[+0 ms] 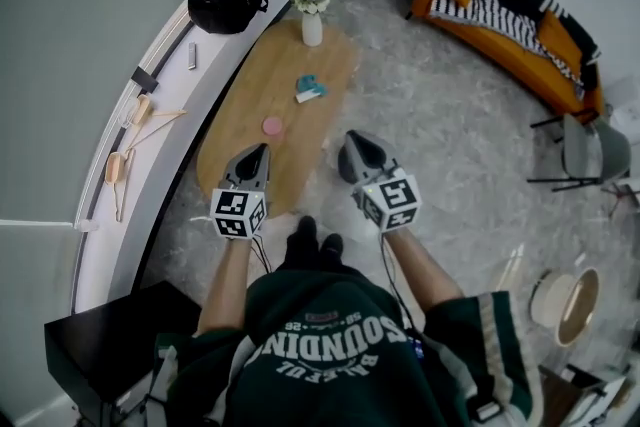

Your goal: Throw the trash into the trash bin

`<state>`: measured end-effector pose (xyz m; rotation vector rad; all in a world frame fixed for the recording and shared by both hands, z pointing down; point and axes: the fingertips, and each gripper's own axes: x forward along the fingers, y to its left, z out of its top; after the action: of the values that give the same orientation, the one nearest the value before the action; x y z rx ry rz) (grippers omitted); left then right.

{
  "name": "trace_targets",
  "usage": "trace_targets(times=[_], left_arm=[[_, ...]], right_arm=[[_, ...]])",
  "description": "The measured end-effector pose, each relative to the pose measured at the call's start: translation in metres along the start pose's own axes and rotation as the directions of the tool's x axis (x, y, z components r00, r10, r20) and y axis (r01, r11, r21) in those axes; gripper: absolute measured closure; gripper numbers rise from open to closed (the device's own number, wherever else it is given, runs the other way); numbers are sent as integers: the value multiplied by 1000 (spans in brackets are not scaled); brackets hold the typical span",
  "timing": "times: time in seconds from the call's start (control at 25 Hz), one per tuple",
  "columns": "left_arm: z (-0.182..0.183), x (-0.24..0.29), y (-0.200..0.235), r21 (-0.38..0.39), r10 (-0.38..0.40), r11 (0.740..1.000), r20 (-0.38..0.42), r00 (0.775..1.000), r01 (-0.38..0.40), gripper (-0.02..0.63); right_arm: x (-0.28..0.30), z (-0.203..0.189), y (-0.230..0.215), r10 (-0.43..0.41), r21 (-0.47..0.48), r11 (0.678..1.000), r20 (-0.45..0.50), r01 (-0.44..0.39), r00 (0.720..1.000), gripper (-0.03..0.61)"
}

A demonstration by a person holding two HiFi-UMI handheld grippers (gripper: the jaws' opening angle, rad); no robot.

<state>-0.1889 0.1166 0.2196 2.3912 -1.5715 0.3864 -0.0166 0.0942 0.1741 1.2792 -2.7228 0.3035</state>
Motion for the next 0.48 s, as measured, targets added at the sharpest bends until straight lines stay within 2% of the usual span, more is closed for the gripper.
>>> trace_targets(times=[0.24,0.48], left_arm=[[-2,31,31,-10,-10,1000,-18,1000,9,615],[7,65,55,-11,-35,999,-11,999,35,615]], right_arm=[[34,-11,-11,-6,13,1000,-38,6,999,578],[72,-4,-23,-26,14,1000,-28,26,999,578]])
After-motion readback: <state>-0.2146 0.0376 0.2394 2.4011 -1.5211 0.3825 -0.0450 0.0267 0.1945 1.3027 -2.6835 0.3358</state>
